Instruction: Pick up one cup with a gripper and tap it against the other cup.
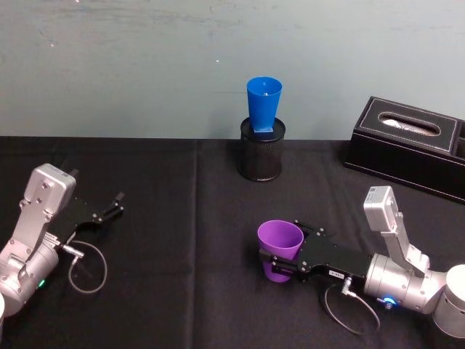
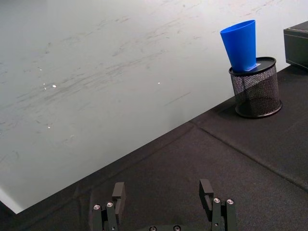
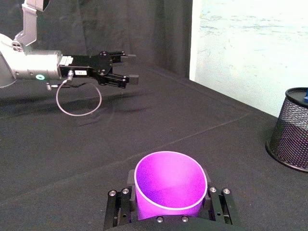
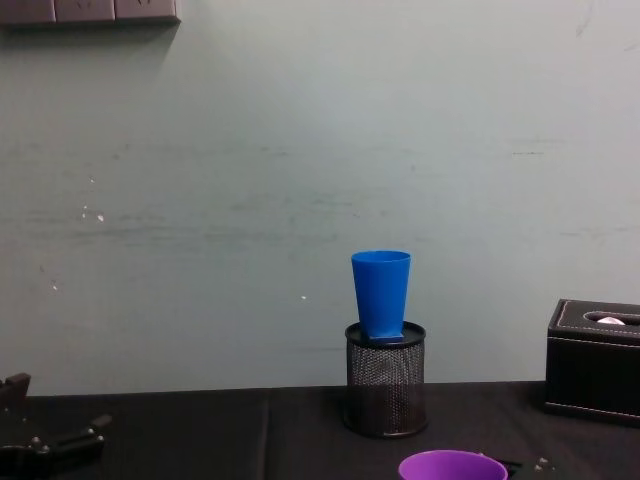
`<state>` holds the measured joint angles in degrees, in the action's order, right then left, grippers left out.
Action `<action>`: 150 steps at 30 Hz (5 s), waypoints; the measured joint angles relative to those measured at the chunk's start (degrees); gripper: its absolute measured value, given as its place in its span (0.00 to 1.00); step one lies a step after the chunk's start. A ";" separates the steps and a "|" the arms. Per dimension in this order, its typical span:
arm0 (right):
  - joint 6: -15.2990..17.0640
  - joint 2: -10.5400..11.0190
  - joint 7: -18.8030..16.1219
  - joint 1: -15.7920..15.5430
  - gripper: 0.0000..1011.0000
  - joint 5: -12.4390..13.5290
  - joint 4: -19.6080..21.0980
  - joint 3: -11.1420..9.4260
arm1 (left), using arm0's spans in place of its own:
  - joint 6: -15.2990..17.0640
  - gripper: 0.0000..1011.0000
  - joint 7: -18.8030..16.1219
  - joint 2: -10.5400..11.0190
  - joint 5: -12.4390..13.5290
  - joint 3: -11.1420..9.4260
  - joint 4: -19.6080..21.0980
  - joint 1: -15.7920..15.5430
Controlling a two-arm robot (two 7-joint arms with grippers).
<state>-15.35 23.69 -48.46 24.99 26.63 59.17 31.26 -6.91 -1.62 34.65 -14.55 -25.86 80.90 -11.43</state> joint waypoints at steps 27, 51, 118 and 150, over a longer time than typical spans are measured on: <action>0.07 0.00 0.00 0.00 0.73 0.00 0.00 0.00 | 0.00 1.00 0.00 0.00 0.00 0.00 0.00 0.00; 8.72 4.36 3.31 0.44 0.73 3.24 11.95 -3.04 | 0.00 1.00 0.00 0.00 0.00 0.00 0.00 0.00; 18.66 6.32 6.41 5.94 0.73 7.66 19.52 -1.18 | 0.00 1.00 0.00 0.00 0.00 0.00 0.00 0.00; 18.64 6.32 6.35 5.94 0.73 7.65 19.52 -1.18 | 0.00 1.00 0.00 0.00 0.00 0.00 0.00 0.00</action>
<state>3.29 30.02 -42.11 30.93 34.28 78.69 30.08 -6.91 -1.62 34.65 -14.55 -25.86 80.90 -11.43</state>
